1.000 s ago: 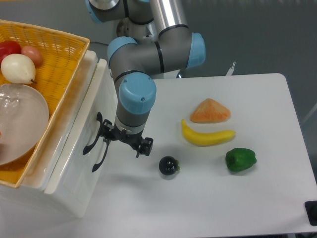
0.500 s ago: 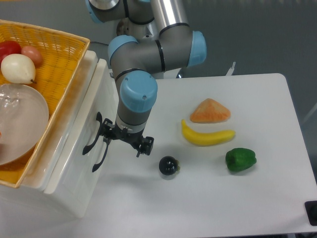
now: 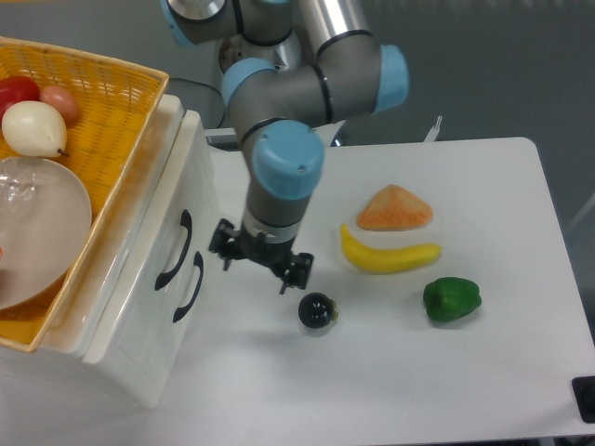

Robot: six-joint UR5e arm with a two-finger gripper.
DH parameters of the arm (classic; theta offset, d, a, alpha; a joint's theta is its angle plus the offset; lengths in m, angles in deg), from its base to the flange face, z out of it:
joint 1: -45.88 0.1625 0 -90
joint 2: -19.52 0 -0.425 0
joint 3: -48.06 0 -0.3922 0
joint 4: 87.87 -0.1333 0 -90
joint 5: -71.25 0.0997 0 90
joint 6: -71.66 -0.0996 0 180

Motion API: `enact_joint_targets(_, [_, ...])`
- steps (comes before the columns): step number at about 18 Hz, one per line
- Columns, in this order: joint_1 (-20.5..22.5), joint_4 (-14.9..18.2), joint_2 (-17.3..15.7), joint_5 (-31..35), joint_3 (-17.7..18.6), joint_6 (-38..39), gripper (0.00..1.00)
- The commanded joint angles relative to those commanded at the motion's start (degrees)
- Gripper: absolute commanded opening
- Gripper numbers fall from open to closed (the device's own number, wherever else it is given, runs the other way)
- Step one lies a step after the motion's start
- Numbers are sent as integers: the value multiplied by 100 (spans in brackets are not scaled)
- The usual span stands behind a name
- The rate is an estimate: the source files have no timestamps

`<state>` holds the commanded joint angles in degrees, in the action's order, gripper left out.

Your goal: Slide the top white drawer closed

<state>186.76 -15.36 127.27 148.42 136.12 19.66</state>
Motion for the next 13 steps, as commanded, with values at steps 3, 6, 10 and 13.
enact_joint_targets(3, [413, 0, -193, 17, 0, -1011, 100])
enact_joint_targets(6, [764, 0, -360, 140, 96, -1724, 100])
enact_joint_targets(10, [1090, 17, -519, 790, 237, -3190, 100])
enact_joint_targets(13, [1345, 17, -615, 896, 316, -3825, 100])
